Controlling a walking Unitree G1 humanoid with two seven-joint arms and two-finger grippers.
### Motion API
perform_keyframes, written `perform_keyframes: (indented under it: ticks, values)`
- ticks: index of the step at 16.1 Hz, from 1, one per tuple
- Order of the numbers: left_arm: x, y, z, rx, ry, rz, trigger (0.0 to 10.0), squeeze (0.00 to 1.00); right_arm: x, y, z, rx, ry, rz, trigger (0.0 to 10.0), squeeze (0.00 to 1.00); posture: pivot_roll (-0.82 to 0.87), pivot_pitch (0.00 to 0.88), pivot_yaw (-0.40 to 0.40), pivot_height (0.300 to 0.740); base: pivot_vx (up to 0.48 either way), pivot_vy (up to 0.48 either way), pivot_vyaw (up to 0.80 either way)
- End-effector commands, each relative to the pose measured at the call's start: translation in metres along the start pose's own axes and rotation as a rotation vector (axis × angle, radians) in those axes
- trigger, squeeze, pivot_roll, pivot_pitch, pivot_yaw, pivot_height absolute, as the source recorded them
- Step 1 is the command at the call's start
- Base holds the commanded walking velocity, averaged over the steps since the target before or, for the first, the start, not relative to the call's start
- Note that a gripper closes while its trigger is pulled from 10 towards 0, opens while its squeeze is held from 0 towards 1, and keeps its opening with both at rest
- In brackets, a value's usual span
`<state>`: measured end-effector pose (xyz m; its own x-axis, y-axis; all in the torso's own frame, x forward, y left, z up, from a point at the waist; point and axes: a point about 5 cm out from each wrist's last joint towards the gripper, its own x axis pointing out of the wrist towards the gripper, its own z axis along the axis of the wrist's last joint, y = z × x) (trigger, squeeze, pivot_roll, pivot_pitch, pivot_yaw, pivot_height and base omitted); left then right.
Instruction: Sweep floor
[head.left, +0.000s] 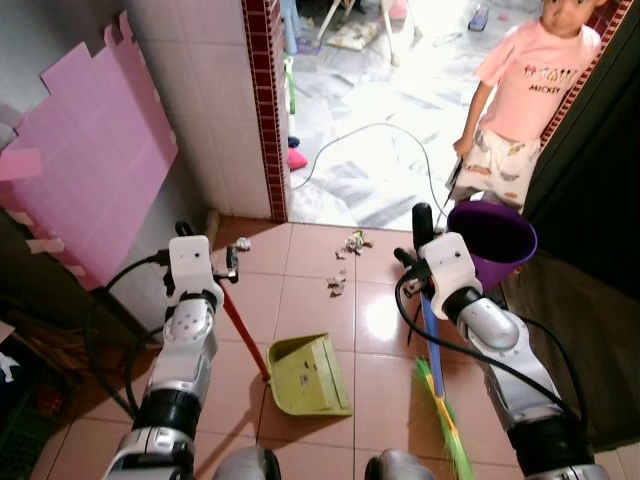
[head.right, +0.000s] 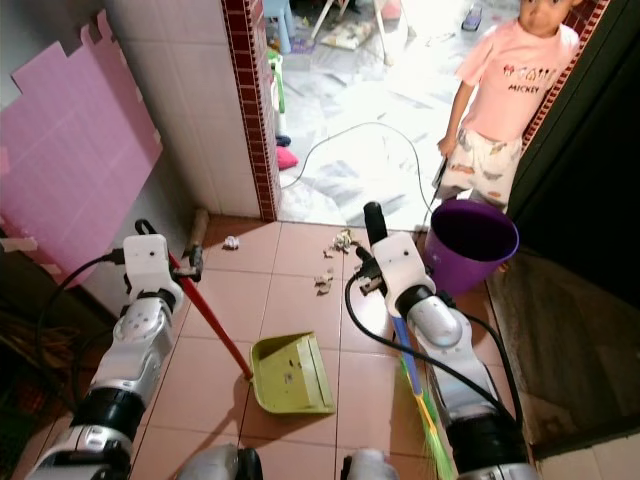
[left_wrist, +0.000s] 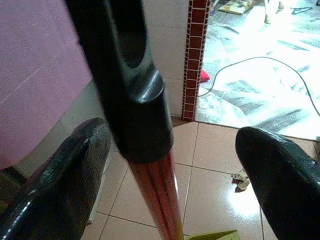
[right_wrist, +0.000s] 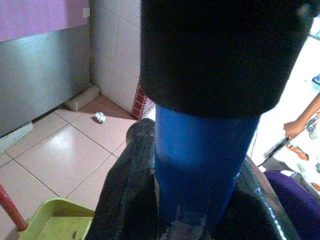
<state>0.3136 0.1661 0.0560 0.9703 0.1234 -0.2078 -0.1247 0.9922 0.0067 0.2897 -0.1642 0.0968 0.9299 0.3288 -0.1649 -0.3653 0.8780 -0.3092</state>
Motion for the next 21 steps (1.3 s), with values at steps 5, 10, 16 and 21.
perform_keyframes:
  ticks: [5,10,16,21]
  values:
    - [0.013,0.0,0.006,0.001,-0.013,-0.032,10.0,0.0,-0.005,-0.005,0.008,-0.053,-0.032,-0.002,10.0,0.0,-0.18,0.011,0.013,0.74,0.0,0.0,0.0]
    - [0.017,0.003,0.008,0.011,-0.026,-0.025,1.3,0.0,-0.008,-0.005,0.008,-0.066,-0.025,0.009,10.0,0.0,-0.19,0.016,0.003,0.74,0.0,0.0,0.0]
    - [0.018,0.006,0.009,0.055,-0.038,-0.027,10.0,0.0,-0.006,-0.004,0.009,-0.07,-0.026,0.016,10.0,0.0,-0.18,0.016,0.002,0.74,0.0,0.0,0.0]
    - [0.02,0.012,0.013,0.066,-0.055,-0.025,10.0,0.0,-0.007,-0.004,0.007,-0.07,-0.022,0.015,10.0,0.0,-0.18,0.013,0.004,0.74,0.0,0.0,0.0]
